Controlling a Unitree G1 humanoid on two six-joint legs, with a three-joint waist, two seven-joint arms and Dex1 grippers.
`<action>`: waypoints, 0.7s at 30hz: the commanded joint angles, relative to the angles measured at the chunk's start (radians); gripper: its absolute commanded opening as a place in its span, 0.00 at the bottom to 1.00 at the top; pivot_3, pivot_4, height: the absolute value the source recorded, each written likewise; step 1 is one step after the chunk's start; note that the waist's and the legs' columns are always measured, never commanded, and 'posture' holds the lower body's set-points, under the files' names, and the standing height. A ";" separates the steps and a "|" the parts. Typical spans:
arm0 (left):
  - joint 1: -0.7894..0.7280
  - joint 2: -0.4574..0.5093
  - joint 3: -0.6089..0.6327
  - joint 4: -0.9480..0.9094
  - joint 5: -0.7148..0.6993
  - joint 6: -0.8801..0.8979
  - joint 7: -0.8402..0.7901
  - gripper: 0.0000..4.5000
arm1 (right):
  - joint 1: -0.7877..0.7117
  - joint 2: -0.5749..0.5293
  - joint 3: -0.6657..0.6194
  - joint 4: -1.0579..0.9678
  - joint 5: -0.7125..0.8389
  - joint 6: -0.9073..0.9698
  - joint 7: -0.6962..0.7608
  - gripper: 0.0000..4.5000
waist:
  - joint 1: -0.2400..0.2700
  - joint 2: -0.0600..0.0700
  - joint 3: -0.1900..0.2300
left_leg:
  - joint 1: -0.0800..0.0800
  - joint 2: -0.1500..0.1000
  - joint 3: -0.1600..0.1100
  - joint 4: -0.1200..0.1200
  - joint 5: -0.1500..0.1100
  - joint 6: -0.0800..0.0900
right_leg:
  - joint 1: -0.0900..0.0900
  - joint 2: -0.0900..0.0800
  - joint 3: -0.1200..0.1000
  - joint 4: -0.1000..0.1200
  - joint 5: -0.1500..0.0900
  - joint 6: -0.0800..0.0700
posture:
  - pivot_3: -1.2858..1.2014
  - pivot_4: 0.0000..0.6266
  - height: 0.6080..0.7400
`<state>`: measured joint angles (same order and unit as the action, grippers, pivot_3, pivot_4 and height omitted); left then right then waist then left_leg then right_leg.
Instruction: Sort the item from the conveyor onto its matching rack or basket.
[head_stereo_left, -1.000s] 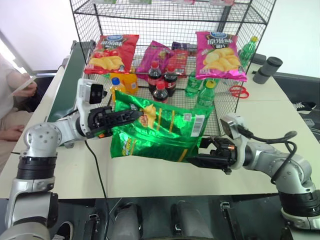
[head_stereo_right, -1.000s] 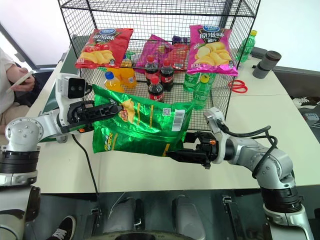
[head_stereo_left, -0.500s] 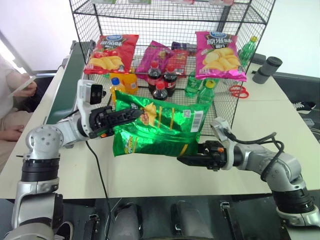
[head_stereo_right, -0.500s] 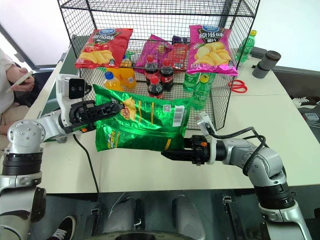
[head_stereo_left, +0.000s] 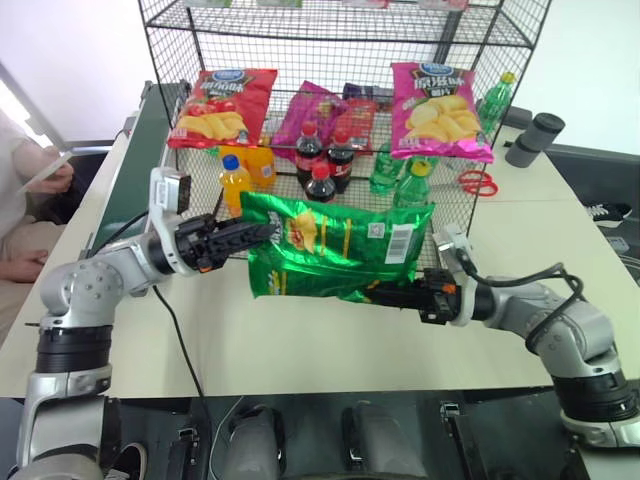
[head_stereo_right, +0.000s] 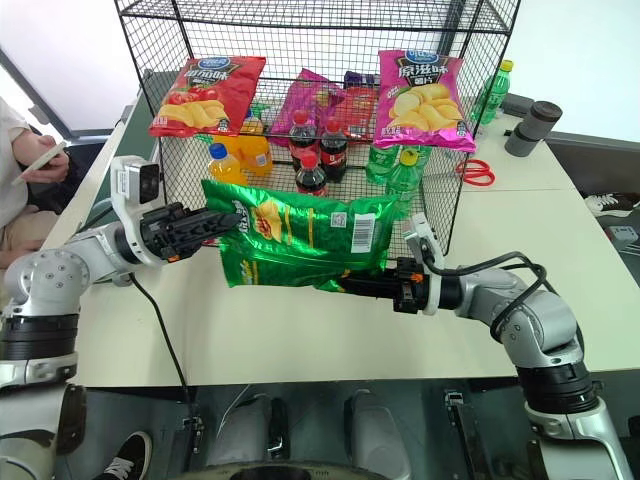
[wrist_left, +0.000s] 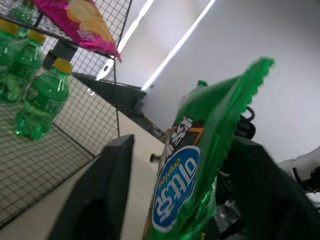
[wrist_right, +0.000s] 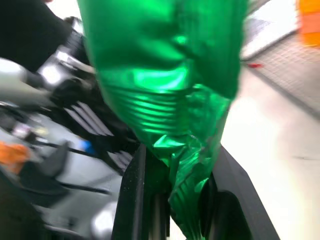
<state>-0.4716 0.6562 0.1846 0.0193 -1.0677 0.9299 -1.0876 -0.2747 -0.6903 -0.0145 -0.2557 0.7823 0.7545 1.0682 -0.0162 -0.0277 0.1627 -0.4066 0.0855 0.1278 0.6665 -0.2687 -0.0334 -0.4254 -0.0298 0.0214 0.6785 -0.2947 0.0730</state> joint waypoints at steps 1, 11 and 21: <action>0.056 0.034 0.066 -0.025 0.071 -0.090 -0.001 0.99 | 0.021 -0.096 -0.006 -0.080 -0.181 -0.187 0.013 0.03 | 0.000 0.000 0.000 | 0.000 0.000 0.000 0.000 0.000 0.000 | 0.000 0.000 0.000 0.000 0.000 0.000 | 0.52 0.24 1.00; 0.222 -0.036 0.148 -0.125 0.234 -0.345 0.138 1.00 | -0.251 -0.093 0.004 -0.167 -0.547 -0.666 -0.143 0.03 | 0.001 0.000 0.001 | -0.001 0.000 0.001 0.000 0.000 -0.001 | -0.002 -0.001 0.001 0.000 0.000 0.000 | 0.52 0.24 1.00; 0.259 -0.123 0.100 -0.186 0.503 -0.653 0.288 1.00 | -0.483 -0.017 0.136 0.163 -1.108 -0.844 -0.548 0.03 | -0.001 -0.001 0.000 | -0.001 0.000 0.003 0.000 0.001 -0.001 | -0.002 -0.002 0.001 0.000 0.000 0.000 | 0.52 0.24 1.00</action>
<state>-0.2133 0.5402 0.2870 -0.1264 -0.6244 0.3556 -0.8291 -0.7249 -0.7237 0.1084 -0.1167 -0.2387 -0.0569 0.6016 -0.0170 -0.0289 0.1631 -0.4075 0.0856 0.1311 0.6667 -0.2681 -0.0345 -0.4278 -0.0317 0.0229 0.6783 -0.2947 0.0726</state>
